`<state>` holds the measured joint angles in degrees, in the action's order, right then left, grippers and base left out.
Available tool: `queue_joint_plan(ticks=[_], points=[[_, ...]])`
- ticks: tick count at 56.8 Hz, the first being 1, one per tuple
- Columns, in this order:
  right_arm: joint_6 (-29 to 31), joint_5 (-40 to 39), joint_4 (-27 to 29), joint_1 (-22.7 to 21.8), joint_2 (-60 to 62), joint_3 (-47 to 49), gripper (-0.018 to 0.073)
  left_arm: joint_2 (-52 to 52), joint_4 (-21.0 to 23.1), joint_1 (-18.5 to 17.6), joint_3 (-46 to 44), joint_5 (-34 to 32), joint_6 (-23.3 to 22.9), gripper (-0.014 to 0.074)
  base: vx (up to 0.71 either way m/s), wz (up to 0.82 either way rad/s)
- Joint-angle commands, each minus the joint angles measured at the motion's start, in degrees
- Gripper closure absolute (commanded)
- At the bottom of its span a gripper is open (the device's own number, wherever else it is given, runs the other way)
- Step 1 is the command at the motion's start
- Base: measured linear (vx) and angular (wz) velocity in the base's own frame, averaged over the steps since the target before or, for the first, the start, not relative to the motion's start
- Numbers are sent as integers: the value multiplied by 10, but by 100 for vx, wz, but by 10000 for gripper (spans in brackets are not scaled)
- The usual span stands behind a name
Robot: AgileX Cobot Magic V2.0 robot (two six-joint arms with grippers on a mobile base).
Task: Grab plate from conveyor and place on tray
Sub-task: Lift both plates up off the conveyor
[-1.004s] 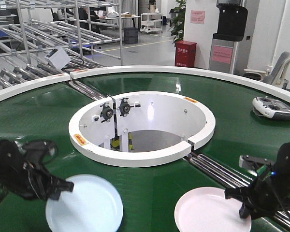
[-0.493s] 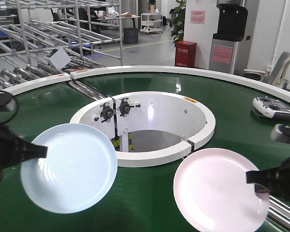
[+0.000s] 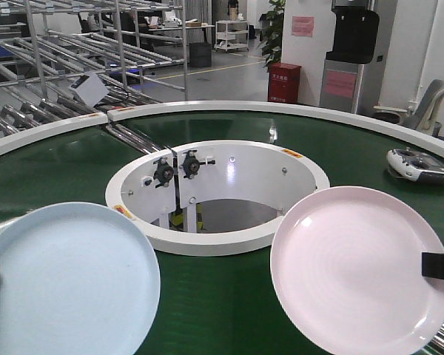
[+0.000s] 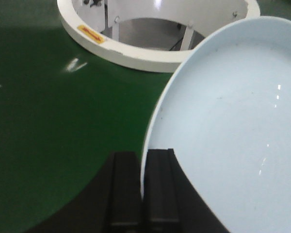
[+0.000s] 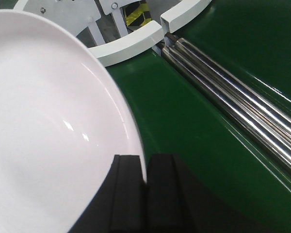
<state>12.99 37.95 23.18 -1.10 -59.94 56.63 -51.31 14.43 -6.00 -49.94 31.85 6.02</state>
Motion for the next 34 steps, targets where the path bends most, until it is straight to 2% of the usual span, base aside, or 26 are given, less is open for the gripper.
queue_joint_plan(ticks=[1, 12, 34], points=[[1, -41, 12, 0, 16, 16, 568, 28, 15, -3, -15, -72, -3, 601, 0, 0], [1, -36, 10, 0, 17, 16, 568, 37, 15, -3, -15, -95, -3, 602, 0, 0], [1, -36, 9, 0, 17, 16, 568, 37, 15, -3, -15, -88, -3, 602, 0, 0]])
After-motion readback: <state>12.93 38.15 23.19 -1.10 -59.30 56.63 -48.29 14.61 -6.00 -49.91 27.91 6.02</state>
